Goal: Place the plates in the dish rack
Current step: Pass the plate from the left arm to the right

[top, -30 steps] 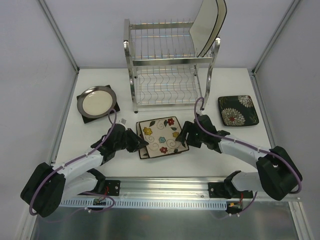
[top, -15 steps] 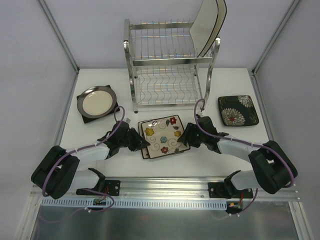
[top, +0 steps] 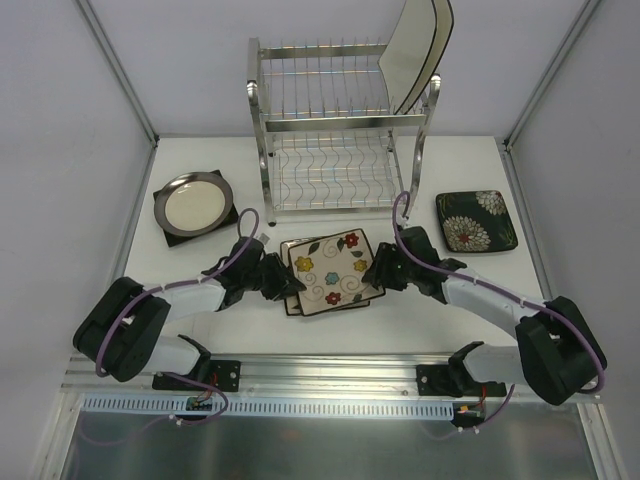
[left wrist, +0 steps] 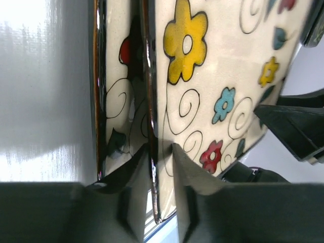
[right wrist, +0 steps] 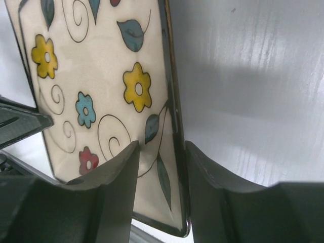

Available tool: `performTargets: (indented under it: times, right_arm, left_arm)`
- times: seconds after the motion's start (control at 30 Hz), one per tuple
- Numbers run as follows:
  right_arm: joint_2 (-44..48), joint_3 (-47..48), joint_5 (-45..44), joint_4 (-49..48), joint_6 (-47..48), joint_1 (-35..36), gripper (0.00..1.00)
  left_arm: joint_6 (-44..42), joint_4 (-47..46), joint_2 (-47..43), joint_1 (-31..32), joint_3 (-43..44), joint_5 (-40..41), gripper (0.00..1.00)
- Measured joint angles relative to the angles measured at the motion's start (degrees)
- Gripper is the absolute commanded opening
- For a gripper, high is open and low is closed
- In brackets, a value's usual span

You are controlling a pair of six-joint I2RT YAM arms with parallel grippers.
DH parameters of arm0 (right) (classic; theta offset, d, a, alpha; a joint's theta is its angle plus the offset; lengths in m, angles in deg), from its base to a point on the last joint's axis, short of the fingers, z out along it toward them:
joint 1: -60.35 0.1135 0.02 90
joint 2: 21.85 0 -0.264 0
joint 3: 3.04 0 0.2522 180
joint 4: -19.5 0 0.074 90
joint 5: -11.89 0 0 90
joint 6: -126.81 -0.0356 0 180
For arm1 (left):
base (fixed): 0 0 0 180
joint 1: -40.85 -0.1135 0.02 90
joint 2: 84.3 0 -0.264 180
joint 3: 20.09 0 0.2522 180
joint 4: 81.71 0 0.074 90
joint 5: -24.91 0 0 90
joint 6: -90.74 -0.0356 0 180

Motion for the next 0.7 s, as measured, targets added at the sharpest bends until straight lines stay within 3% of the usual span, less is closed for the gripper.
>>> performTargets:
  times: [0.1, 0.17, 0.27, 0.4, 0.5, 0.7]
  right_arm:
    - [0.94, 1.60, 0.20, 2.60, 0.63, 0.24, 0.14]
    - [1.55, 2.40, 0.42, 3.87, 1.05, 0.50, 0.10]
    - [2.62, 2.97, 0.87, 5.14, 1.22, 0.50, 0.00]
    - [4.11, 3.87, 1.31, 6.43, 1.20, 0.63, 0.01]
    - [6.62, 5.38, 5.33, 6.49, 0.79, 0.17, 0.01]
    - [7.98, 8.83, 4.63, 8.81, 1.07, 0.26, 0.01]
  left_arm:
    - [-1.14, 0.35, 1.20, 0.17, 0.50, -0.52, 0.38]
    - [-1.62, 0.26, 1.73, 0.42, 0.83, -1.49, 0.51]
    - [-2.21, -0.13, 1.70, 0.55, 1.88, -2.40, 0.68]
    - [-2.40, -0.28, 1.36, 0.55, 2.38, -3.23, 0.83]
    - [-2.80, -0.02, 0.22, 0.26, 2.60, -2.71, 0.91]
    - [-3.50, 1.40, -1.60, 0.57, 2.67, -2.29, 0.95]
